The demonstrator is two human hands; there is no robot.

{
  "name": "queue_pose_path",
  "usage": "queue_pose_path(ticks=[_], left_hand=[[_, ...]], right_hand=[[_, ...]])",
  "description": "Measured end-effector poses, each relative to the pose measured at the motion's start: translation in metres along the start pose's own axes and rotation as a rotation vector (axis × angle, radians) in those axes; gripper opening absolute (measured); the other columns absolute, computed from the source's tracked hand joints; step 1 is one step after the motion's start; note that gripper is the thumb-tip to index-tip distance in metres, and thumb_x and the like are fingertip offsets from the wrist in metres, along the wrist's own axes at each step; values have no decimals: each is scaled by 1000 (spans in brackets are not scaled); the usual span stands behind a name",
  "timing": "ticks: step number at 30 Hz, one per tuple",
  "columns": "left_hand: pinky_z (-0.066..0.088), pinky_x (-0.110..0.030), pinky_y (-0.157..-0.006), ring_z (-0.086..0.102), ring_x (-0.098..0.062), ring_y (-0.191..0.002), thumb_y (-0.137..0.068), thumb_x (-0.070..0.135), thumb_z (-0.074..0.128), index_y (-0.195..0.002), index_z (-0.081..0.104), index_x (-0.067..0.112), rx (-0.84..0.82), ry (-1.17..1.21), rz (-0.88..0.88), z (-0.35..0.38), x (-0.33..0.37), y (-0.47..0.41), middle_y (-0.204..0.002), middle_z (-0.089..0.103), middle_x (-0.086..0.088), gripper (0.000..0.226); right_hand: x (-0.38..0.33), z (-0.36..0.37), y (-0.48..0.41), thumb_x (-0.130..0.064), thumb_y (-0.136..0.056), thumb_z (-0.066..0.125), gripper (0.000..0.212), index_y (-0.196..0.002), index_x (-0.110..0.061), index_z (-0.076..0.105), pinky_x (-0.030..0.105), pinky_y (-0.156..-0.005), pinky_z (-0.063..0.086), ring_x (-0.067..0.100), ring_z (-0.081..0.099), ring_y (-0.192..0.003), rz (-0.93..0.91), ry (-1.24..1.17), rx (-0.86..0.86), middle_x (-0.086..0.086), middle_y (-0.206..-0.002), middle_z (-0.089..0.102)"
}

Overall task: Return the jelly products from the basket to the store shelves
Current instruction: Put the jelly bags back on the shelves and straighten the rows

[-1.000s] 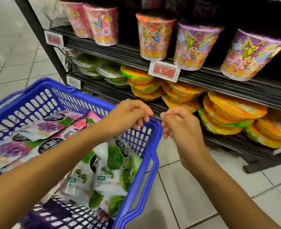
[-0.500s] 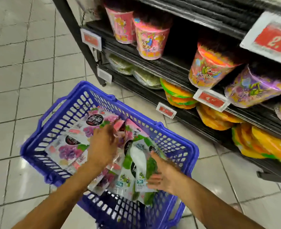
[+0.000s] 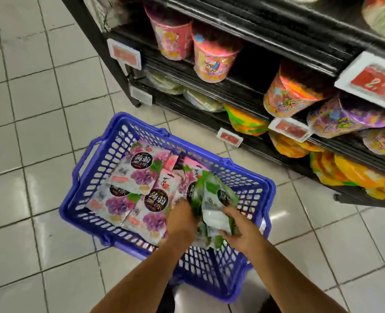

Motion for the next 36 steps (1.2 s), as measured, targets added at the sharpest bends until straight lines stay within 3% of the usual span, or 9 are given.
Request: queue_pose_path(ticks=[3,5,10,12,15,20,23,26,36], left_hand=[[53,-36,-68,68,-20,-82,-87,14,65,-95,71,4,-82,116,25,3,6,-5,-98,74,-13,14],[49,-27,-63,65,-8,-77,-87,13,65,-88,75,5,-127,149,93,-5,10,-2,-88,75,-7,12],[52,-21,-51,54,-4,-45,-86,5,70,-69,68,11,-130,739,-76,-72,-20,21,-50,59,7,19],[55,-29,-64,65,-12,-62,-88,9,69,-79,71,8,-222,954,-146,-97,-28,37,-69,69,-3,9],[47,-46,-96,63,-29,-105,-93,18,63,-107,72,15,-290,1110,-132,-139,-25,64,-109,71,-12,17],[54,-55,-91,67,-30,-110,-78,58,60,-128,58,30,-286,1148,-67,-229,22,137,-119,71,-6,58],[57,-40,-87,68,-23,-102,-74,42,79,-113,61,17,-221,1046,88,-296,64,195,-105,72,-3,49],[51,-15,-51,66,-1,-58,-49,12,88,-76,54,20,-198,955,271,-364,112,255,-60,68,12,44],[49,-19,-48,66,-7,-55,-69,6,84,-75,76,26,-47,821,735,-570,274,421,-65,72,6,22]], right_hand=[[-9,-3,12,0,-83,72,45,-109,-33,57,40,-104,47,27,58,-119,-339,484,-33,9,-124,63],[-12,-7,23,6,-78,74,63,-116,-38,48,37,-110,41,23,56,-122,-407,537,3,2,-128,57],[-11,18,78,6,-71,71,35,-97,-17,69,37,-80,60,28,72,-93,-83,-36,-87,16,-104,72],[-15,31,110,5,-67,68,27,-92,-6,72,36,-63,61,29,74,-78,10,-313,-161,18,-93,74],[-41,43,173,7,-71,66,35,-105,-1,68,50,-94,50,37,63,-94,-91,-341,-230,28,-108,62],[-88,45,290,1,-70,68,52,-120,-9,64,47,-82,54,31,67,-100,-272,-317,-220,17,-111,71],[-125,42,370,-9,-69,67,51,-119,-16,62,43,-69,54,22,69,-89,-413,-295,-155,5,-101,74],[-162,40,450,-16,-72,68,54,-125,-12,61,54,-79,55,27,67,-93,-533,-289,-143,10,-107,72],[-285,20,709,-5,-68,78,48,-113,-12,66,46,-72,59,30,71,-95,-1052,-195,-43,16,-109,73]])
Point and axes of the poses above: each hand's wrist, its own y-axis away from the middle knuckle, its own z-axis out of the palm, x = y × z, the point moved 8 cm from there along -y, towards the middle knuckle
